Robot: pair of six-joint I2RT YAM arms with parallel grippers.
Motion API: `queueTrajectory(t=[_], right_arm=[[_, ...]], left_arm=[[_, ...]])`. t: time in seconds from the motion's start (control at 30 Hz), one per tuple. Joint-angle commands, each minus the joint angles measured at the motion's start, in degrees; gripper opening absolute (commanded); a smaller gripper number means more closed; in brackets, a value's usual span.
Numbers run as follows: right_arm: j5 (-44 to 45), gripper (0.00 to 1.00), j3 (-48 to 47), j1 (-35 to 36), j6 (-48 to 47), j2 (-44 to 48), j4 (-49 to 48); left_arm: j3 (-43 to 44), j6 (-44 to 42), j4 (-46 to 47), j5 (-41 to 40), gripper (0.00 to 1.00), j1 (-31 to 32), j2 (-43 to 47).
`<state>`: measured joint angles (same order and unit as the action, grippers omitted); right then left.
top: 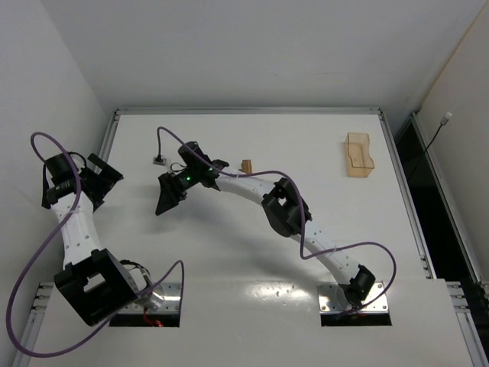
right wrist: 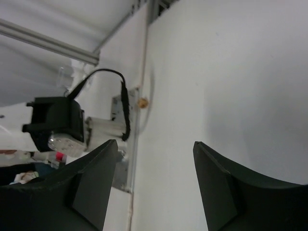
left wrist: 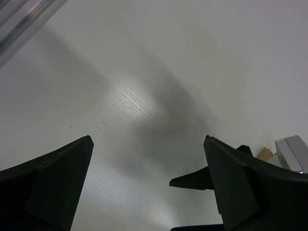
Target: Build the wood block tower
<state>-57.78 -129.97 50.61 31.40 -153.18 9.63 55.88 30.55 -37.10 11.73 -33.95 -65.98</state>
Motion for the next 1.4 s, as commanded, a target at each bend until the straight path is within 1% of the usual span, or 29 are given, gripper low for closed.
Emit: queueTrajectory(t=[0.0, 0.13, 0.27, 0.3, 0.33, 0.4, 0.47, 0.53, 0.57, 0.6, 0.63, 0.67, 0.7, 0.73, 0.8, 0.83, 0.87, 0.9, 0.93, 1.0, 1.07, 1.13, 1.17, 1.23, 1.37], right_arm=[[-3.3, 0.62, -4.3, 1.3, 8.8, -3.7, -9.3], [-5.5, 0.60, -3.0, 2.6, 14.2, -5.8, -14.0], [-8.7, 0.62, -5.5, 2.6, 14.2, -7.7, -14.0], [-8.8, 0.62, -3.8, 2.6, 13.7, -7.7, -14.0], [-7.9, 0.63, -3.0, 2.6, 14.5, -7.7, -13.4], [-7.9, 0.63, -3.0, 2.6, 15.0, -7.7, -13.4], [-8.4, 0.63, -3.0, 2.6, 15.0, -7.7, -14.4], [-7.5, 0.63, -0.9, 2.0, 15.0, -5.4, -15.0], [-6.8, 0.63, 0.6, 1.9, 14.3, -3.5, -14.3], [-6.8, 0.63, 1.5, 1.3, 13.5, -3.5, -14.3], [-6.8, 0.63, 2.3, 1.3, 12.5, -1.4, -13.5], [-7.3, 0.63, 3.1, -0.1, 12.5, -0.4, -13.5], [-7.3, 0.63, 4.8, -0.6, 11.4, 0.8, -12.5], [-7.3, 0.63, 5.9, -1.3, 11.4, 1.9, -11.7], [-6.7, 0.63, 8.4, -3.8, 8.3, 5.4, -9.3], [-5.3, 0.63, 8.9, -4.6, 5.4, 6.7, -5.0], [-5.2, 0.63, 10.2, -6.4, 4.0, 9.0, -3.8], [-4.6, 0.63, 10.2, -7.3, 2.5, 10.3, -2.4], [-2.9, 0.64, 11.0, -8.1, -0.9, 11.5, 1.7], [-2.1, 0.65, 12.3, -10.9, -3.1, 15.1, 4.5], [-2.1, 0.65, 14.5, -12.9, -3.6, 17.3, 5.8], [-2.1, 0.65, 16.3, -16.1, -4.3, 19.5, 6.6], [-2.1, 0.66, 17.5, -18.3, -6.2, 21.3, 8.5], [-1.5, 0.66, 18.3, -20.4, -7.8, 22.7, 10.5], [-0.8, 0.68, 19.5, -24.5, -10.0, 25.2, 13.9]], left_arm=[[3.3, -0.5, 1.2, -0.6, 1.00, -0.2, -0.6], [6.3, -0.5, 0.5, -2.0, 1.00, -0.2, -1.8], [6.3, -0.5, 1.7, -1.1, 1.00, -0.2, -2.4], [5.7, 0.0, 1.7, -0.6, 0.96, -0.2, -3.2], [5.6, 0.0, 2.3, -0.6, 0.96, -0.2, -3.8], [5.0, 0.0, 2.3, 1.4, 0.93, -0.2, -4.4], [5.6, -0.5, 0.7, 2.0, 0.93, -0.2, -3.9], [6.3, -1.5, -2.7, 2.0, 0.87, -0.2, -3.2], [6.3, -2.2, -5.6, 1.4, 0.82, -0.2, -3.2], [6.3, -2.2, -7.3, 0.7, 0.82, -0.2, -2.2], [7.0, -3.2, -8.9, -0.3, 0.76, -0.2, -1.5], [7.6, -3.7, -10.6, -1.4, 0.74, -0.2, -0.8], [7.6, -3.7, -14.4, -3.4, 0.74, -0.2, 0.5], [7.6, -3.7, -16.2, -4.2, 0.74, -0.2, 1.0], [7.6, -3.7, -19.7, -5.0, 0.74, -0.2, 3.2], [7.1, -4.3, -22.4, -5.0, 0.74, -0.2, 3.9], [5.5, -4.9, -23.3, -5.0, 0.74, -0.2, 4.7], [4.7, -4.9, -23.9, -5.0, 0.74, -0.2, 5.5], [3.7, -4.3, -24.4, -5.5, 0.74, 0.4, 5.5], [1.9, -3.0, -26.2, -4.9, 0.74, 0.4, 5.5], [0.8, -2.2, -26.2, -2.8, 0.74, -0.2, 3.5], [-2.9, -1.3, -26.2, -1.3, 0.74, -0.2, 2.8], [-4.3, 0.3, -26.9, -0.6, 0.74, -0.2, 2.0], [-7.9, 0.8, -28.1, 3.6, 0.74, -0.8, 1.4], [-9.6, 1.4, -28.1, 4.1, 0.84, -1.4, -2.0]])
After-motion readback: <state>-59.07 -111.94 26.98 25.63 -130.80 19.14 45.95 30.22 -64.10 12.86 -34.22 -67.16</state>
